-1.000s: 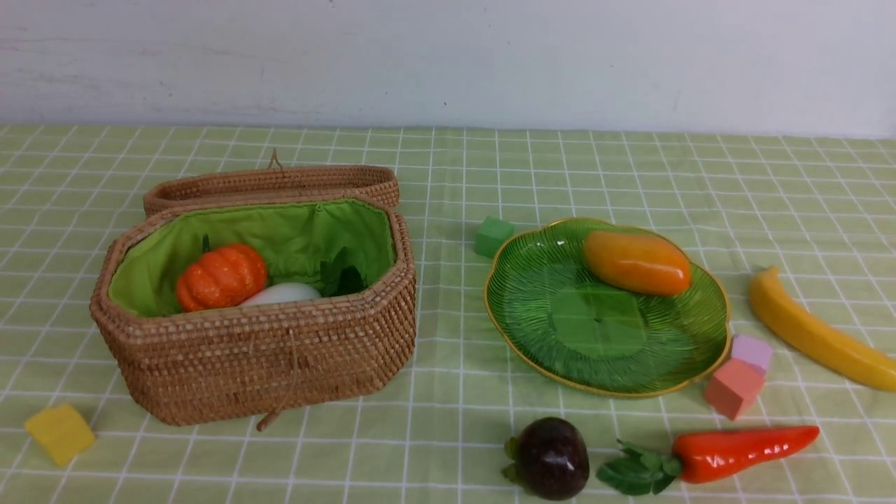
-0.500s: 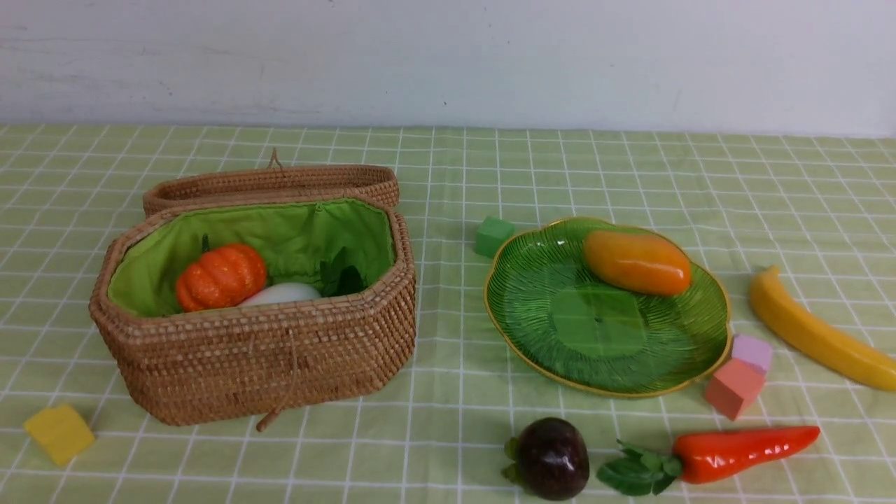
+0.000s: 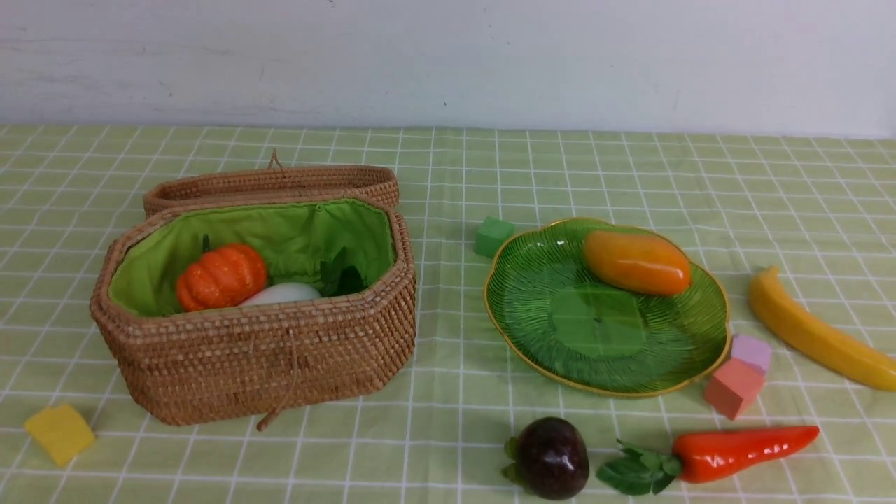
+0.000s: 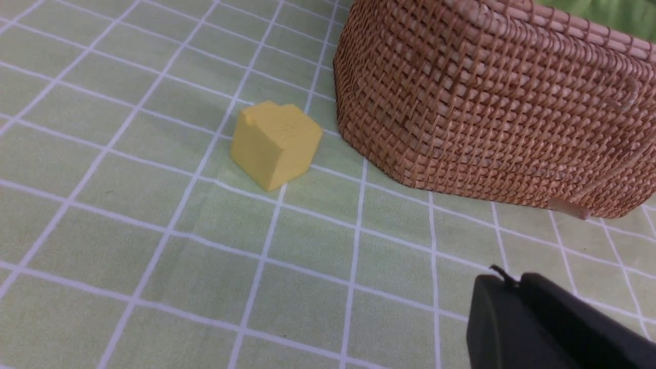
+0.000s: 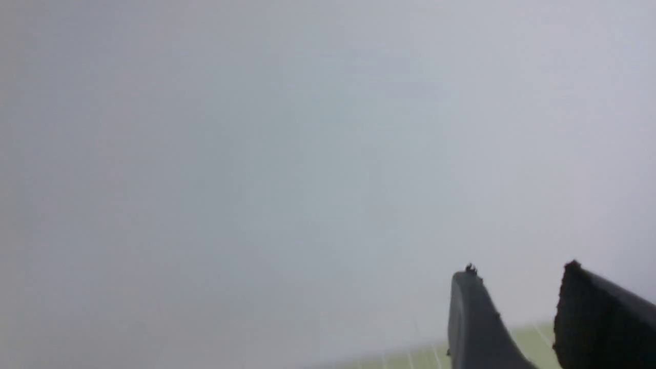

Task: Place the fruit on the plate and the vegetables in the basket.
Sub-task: Take a chayote with your right arm and place it on the basket on the left.

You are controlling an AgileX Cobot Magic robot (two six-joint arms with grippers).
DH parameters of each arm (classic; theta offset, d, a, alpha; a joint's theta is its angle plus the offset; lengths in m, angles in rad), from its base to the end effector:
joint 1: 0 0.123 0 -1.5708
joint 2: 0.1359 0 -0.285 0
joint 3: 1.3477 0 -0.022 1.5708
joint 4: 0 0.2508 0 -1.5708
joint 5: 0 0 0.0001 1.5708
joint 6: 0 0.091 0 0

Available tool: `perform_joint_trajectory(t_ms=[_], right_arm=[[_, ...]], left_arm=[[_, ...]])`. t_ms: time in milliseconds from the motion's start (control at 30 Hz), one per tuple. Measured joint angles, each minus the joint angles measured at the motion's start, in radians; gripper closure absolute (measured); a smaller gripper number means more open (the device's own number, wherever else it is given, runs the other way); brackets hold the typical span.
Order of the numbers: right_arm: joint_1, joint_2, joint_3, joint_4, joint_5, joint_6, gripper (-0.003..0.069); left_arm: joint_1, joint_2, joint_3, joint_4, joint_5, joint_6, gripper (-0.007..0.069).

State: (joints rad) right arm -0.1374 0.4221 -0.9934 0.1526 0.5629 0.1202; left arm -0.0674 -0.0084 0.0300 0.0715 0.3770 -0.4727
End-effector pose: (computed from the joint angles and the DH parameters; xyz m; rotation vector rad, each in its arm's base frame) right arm 0.0341 0.0028 0.4538 0.2179 1.4558 0.1508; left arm 0.0528 -0.0012 0.1697 -0.3369 1.8620 -0.2995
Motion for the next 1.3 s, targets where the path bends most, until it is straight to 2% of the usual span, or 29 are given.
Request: perform_joint_trajectory(t_ms=[100, 333, 533, 633, 667, 800, 900, 1000, 1167, 1300], right_arm=[[0.004, 0.099, -0.001, -0.032, 0.145, -0.008, 0.0417], [0.088, 0.157, 0.058, 0.010, 0.200, 0.056, 0.0417], [0.139, 0.162, 0.137, 0.077, 0.266, 0.062, 0.0417], [0.151, 0.210, 0.232, 0.111, 0.441, 0.072, 0.0417], [0.151, 0.218, 0.238, 0.112, 0.450, 0.078, 0.0417], [0.151, 0.279, 0.337, 0.070, 0.528, 0.235, 0.0401], [0.151, 0.312, 0.369, 0.042, 0.548, 0.357, 0.0366], [0.151, 0.356, 0.394, 0.031, 0.535, 0.466, 0.0273], [0.151, 0.436, 0.409, -0.033, 0.419, 0.634, 0.0119], [0.151, 0.539, 0.413, -0.109, 0.359, 0.744, 0.0045]], left_arm=[[0.000, 0.000, 0.000, 0.000, 0.000, 0.000, 0.0585], [0.000, 0.000, 0.000, 0.000, 0.000, 0.000, 0.0574], [0.000, 0.000, 0.000, 0.000, 0.000, 0.000, 0.0574], [0.000, 0.000, 0.000, 0.000, 0.000, 0.000, 0.0570], [0.000, 0.000, 0.000, 0.000, 0.000, 0.000, 0.0569], [0.000, 0.000, 0.000, 0.000, 0.000, 0.000, 0.0565], [0.000, 0.000, 0.000, 0.000, 0.000, 0.000, 0.0561], [0.000, 0.000, 0.000, 0.000, 0.000, 0.000, 0.0555], [0.000, 0.000, 0.000, 0.000, 0.000, 0.000, 0.0550], [0.000, 0.000, 0.000, 0.000, 0.000, 0.000, 0.0547]])
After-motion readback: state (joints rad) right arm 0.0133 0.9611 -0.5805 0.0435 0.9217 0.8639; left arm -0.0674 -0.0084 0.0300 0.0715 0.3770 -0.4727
